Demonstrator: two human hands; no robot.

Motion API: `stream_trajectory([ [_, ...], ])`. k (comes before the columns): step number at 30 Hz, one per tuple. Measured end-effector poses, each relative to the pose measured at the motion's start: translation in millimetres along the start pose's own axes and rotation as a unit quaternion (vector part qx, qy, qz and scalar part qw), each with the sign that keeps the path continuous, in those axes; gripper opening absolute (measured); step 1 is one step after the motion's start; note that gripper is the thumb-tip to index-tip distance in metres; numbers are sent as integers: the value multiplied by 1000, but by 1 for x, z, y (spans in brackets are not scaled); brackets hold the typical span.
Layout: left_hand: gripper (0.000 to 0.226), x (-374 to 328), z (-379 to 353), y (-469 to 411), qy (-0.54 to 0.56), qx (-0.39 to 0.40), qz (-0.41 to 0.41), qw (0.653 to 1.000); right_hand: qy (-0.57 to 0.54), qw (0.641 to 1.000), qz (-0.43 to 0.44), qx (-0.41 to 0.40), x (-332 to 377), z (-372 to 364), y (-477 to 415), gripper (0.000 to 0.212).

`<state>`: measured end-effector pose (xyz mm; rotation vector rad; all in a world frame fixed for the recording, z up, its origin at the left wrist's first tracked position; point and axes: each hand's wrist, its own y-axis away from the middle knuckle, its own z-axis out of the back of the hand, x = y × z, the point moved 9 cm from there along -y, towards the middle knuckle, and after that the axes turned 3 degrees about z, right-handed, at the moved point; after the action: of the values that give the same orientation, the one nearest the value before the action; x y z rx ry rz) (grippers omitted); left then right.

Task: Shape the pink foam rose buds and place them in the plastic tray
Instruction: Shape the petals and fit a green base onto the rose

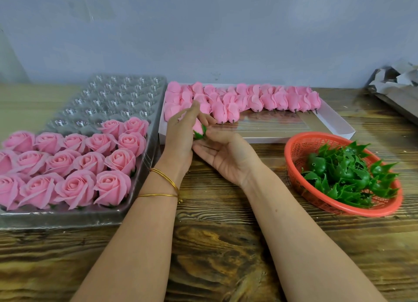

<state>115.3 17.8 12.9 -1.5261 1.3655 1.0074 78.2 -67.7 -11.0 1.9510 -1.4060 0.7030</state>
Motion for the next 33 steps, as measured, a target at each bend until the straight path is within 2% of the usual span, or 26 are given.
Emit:
stream_trajectory([
  [9, 36, -1, -1, 1, -21, 2, -7, 1000, 10, 1000, -19, 11, -5, 2, -3, 15],
  [14, 29, -2, -3, 2, -31, 18, -6, 999, 34, 999, -14, 31, -4, 3, -4, 20],
  [20, 23, -1, -5, 2, -51, 24, -9, 998, 44, 999, 18, 17, -1, 4, -5, 26],
  [27, 41, -2, -5, 1, -80, 29, -18, 996, 54, 997, 62, 6, 5, 5, -5, 29],
  [33, 54, 0, -3, -1, -51, 21, -13, 998, 38, 999, 19, 31, 1, 0, -4, 26],
])
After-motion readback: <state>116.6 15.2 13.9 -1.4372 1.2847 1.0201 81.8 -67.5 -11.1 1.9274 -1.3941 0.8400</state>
